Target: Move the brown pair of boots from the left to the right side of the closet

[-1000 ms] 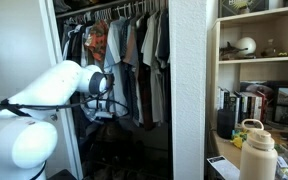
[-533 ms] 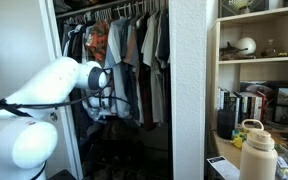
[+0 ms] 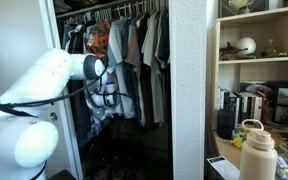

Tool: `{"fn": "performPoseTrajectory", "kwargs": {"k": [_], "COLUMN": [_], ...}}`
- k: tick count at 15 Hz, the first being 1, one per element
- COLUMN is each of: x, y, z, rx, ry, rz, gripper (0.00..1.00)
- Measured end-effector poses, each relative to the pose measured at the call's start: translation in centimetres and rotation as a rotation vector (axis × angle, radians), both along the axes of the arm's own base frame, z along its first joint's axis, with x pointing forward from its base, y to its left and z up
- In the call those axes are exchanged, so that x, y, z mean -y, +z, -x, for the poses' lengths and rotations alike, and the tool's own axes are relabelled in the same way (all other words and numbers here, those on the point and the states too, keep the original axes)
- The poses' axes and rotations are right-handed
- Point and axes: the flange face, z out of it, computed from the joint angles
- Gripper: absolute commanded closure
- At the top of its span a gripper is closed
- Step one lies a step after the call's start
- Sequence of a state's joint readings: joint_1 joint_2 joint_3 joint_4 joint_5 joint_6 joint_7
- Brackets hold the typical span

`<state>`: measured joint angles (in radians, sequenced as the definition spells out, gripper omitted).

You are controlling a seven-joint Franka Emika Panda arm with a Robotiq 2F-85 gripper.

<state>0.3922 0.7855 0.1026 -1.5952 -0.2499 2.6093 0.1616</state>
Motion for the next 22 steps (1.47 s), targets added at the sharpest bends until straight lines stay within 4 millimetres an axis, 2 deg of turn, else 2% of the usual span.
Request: {"fn": "performPoseTrajectory", "kwargs": {"k": [9, 13, 18, 20, 22], "x": [10.5, 16.2, 23.8, 25.6, 26.3], "y": [2.9, 3.9, 5.0, 4.9, 4.3], "z": [-0.4, -0.6, -0.8, -0.6, -0.2], "rx": [0.017, 0.003, -0.050, -0.095, -0.148], "ry": [-0.159, -0.195, -0.141, -0.088, -0.024], "rz": [0.081, 0.097, 0.112, 0.101, 0.091], "gripper": [0.97, 0.97, 0.97, 0.97, 0.97]}}
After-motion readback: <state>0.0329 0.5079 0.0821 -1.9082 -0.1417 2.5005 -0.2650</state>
